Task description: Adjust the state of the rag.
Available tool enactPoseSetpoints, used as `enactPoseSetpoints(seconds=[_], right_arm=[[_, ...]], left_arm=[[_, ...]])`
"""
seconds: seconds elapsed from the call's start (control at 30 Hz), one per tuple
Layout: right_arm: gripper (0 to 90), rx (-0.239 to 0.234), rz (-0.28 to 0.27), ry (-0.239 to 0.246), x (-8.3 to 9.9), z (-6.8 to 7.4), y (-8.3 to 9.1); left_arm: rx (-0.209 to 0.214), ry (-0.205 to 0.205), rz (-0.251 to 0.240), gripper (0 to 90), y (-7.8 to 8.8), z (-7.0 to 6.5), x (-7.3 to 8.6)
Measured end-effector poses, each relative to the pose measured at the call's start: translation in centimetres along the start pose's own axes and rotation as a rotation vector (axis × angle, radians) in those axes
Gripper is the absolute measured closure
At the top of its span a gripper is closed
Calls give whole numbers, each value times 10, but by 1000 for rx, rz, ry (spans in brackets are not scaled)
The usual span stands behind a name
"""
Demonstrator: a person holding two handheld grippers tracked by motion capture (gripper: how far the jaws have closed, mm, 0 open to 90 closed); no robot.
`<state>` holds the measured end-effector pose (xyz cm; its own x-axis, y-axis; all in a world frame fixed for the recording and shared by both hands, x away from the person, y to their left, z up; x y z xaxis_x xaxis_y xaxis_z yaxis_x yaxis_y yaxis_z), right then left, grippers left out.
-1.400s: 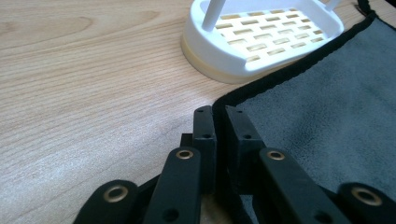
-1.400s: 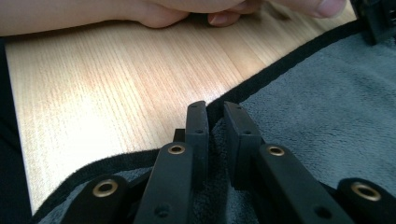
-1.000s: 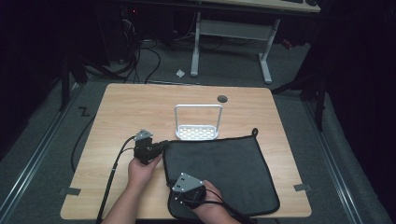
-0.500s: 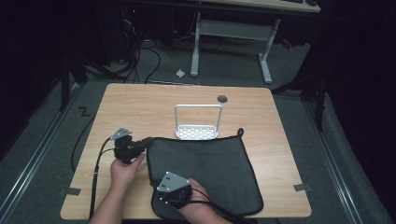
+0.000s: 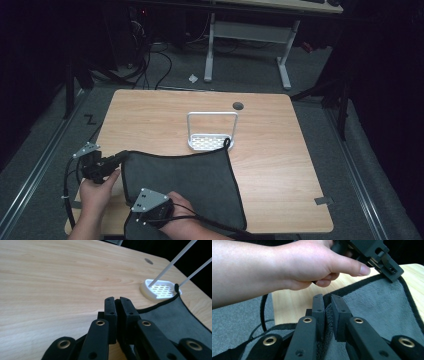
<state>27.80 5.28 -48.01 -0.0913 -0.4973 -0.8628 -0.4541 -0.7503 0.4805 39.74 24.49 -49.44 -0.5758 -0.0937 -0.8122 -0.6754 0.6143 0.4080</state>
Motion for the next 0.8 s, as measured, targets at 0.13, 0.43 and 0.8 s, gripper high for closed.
enactPoseSetpoints(seconds=[0.13, 0.43, 0.8], right_arm=[[825, 40, 1, -22, 8, -14, 16], [824, 145, 27, -92, 48, -49, 66], [819, 219, 58, -196, 100, -82, 116]], left_arm=[[12, 3, 4, 846, -21, -16, -5], [41, -35, 46, 845, -76, -57, -5], [74, -100, 112, 843, -133, -104, 4]])
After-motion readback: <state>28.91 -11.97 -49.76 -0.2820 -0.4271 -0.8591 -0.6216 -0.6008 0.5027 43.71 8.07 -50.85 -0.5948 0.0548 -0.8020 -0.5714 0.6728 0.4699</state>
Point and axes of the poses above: each handheld gripper's, and its own axes: y roughly backward along the jaws, x roughly out of its underside, z roughly to its left, the point moved 2 cm from there along -y, roughly forward along the jaws, and after that the axes turned 3 degrees about x, right-handed, at the moved point
